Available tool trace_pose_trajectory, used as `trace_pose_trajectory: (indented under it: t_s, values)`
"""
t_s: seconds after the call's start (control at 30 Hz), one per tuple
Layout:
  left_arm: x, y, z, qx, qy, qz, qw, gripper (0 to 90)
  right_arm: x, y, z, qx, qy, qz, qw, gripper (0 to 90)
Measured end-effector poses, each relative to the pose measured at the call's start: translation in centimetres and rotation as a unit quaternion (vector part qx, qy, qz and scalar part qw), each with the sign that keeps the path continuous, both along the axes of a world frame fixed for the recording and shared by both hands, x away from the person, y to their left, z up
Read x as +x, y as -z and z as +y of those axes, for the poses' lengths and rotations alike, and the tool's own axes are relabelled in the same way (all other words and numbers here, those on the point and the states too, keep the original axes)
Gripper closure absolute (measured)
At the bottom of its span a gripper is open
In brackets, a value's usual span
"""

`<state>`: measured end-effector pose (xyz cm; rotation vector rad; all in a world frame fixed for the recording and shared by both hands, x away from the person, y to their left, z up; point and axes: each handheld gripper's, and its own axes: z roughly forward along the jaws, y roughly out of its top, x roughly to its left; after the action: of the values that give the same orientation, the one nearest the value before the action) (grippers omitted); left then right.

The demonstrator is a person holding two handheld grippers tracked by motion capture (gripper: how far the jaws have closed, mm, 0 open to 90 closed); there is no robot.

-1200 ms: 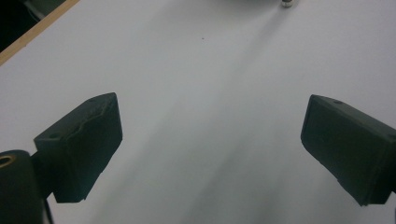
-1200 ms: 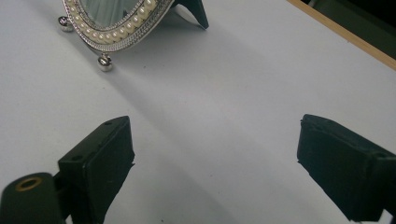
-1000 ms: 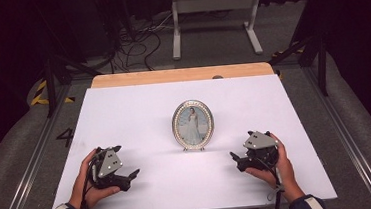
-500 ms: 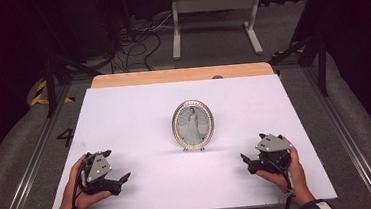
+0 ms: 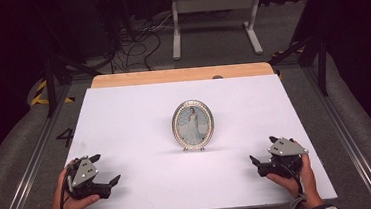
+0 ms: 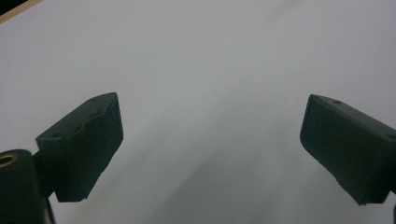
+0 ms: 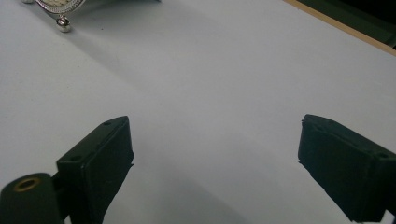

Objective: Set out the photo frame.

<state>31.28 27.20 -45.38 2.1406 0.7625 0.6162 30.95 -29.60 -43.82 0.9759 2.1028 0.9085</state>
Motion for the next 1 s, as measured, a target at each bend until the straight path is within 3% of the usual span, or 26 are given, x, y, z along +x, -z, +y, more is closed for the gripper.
trace_pose_trajectory:
  t_s: [0.5,0.63,0.77,1.0]
  values:
    - [-0.8,0.2,2.8,-0.044,-0.022,-0.004,0.9988,6.9,-1.7,0.7,-2.4,0.035,0.017,-0.012,0.9992,10.2]
    - [-0.8,0.4,3.3,-0.047,-0.027,-0.004,0.9985,7.0,-2.2,1.1,-3.3,0.047,0.027,-0.010,0.9985,10.0]
    - [-0.9,0.3,3.4,-0.049,-0.030,-0.007,0.9983,7.2,-2.4,1.5,-4.1,0.076,0.036,-0.004,0.9964,10.1]
    - [-1.1,0.3,3.3,-0.054,-0.030,-0.008,0.9981,7.2,-2.6,1.5,-4.3,0.082,0.044,-0.015,0.9956,10.3]
